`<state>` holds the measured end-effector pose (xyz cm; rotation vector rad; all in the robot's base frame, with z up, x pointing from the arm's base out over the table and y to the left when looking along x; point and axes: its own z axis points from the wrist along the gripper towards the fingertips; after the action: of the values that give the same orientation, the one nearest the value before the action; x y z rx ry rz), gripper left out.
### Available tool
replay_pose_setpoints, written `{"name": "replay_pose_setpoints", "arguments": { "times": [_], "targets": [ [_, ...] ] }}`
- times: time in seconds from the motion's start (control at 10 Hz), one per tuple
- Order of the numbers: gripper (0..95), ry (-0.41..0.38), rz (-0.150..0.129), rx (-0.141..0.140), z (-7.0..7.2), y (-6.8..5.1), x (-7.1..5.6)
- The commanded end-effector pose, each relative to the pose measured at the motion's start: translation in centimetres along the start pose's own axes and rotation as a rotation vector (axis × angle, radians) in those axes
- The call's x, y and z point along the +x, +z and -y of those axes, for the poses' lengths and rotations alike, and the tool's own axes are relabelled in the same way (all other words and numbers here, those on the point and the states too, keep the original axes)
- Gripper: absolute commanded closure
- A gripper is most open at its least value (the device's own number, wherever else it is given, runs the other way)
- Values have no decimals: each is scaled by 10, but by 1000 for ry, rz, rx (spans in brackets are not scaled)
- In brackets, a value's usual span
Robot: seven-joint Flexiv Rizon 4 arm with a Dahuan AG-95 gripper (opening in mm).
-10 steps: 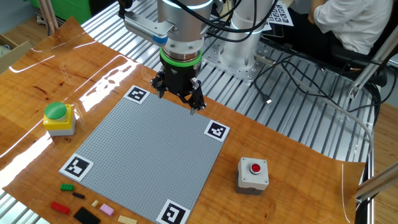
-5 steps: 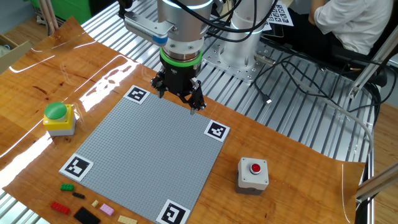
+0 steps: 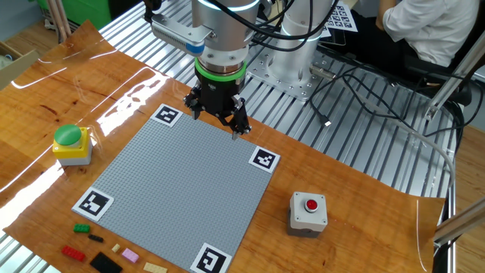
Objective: Build with small Lego blocks
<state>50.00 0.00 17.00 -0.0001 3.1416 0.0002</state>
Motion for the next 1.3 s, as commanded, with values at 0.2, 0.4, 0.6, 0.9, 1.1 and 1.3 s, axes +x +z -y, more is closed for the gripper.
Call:
{"name": "replay_pose_setpoints", "arguments": {
  "times": [0.2, 0.4, 0.6, 0.9, 1.1, 1.3],
  "targets": [
    [950, 39, 16, -32, -1, 1, 1],
    [950, 39, 16, -33, -1, 2, 1],
    [950, 39, 16, -33, -1, 2, 1],
    [950, 78, 14, -36, -3, 7, -1],
    [950, 124, 6, -34, -5, 15, -6],
    [950, 180, -1, -31, -6, 20, -14]
  ]
}}
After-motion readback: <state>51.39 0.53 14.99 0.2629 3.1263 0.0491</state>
